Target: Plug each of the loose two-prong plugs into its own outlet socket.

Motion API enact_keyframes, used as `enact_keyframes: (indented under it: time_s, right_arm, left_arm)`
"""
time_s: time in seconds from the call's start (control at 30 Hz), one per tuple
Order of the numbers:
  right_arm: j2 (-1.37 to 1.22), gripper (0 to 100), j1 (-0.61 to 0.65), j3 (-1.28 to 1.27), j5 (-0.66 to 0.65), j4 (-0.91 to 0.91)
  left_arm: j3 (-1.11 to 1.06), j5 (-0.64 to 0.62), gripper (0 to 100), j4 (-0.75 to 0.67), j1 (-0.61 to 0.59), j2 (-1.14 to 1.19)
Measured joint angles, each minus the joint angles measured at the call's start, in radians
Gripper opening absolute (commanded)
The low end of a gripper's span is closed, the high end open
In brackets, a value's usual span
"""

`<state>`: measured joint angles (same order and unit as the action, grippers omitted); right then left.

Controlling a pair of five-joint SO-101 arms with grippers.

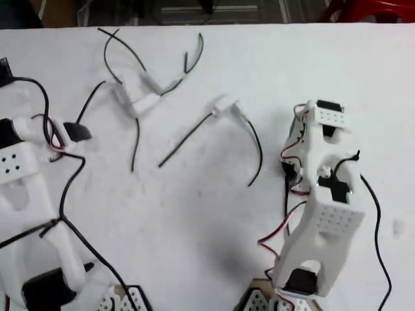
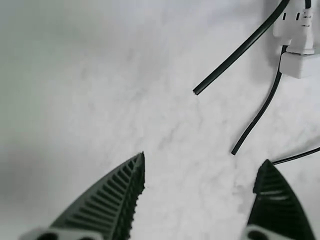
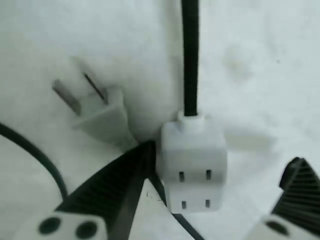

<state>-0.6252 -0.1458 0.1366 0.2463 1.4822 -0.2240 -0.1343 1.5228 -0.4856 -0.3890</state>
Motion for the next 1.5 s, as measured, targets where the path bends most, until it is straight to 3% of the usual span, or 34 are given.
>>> enact_keyframes:
  time_s: [0.1, 0.23, 0.37, 0.6, 0.83, 1.17, 1.5]
  right_arm:
    - [-0.087, 34.0, -0.003, 0.123, 0.0, 0.097]
    - [-0.161, 8.1, -0.028, 0.236, -0.008, 0.172]
    - [-0.17, 11.8, -0.041, 0.275, -0.098, 0.193]
    - [-0.152, 5.8, -0.032, 0.292, -0.133, 0.226]
    - [0.058, 5.7, 0.106, 0.287, -0.137, 0.219]
    - [0.238, 5.6, 0.413, 0.287, 0.176, 0.169]
    - [0.055, 6.0, 0.74, 0.285, 0.445, -0.091]
  left_arm:
    - [0.0, 0.0, 34, 0.0, 0.0, -0.008]
    - [0.0, 0.0, 34, 0.0, 0.0, -0.008]
    - [0.0, 0.0, 34, 0.0, 0.0, -0.008]
    - [0.0, 0.0, 34, 0.0, 0.0, -0.008]
    - [0.0, 0.0, 34, 0.0, 0.0, -0.008]
    - [0.0, 0.0, 34, 0.0, -0.083, -0.008]
    - [-0.055, 0.0, 34, -0.003, -0.126, -0.009]
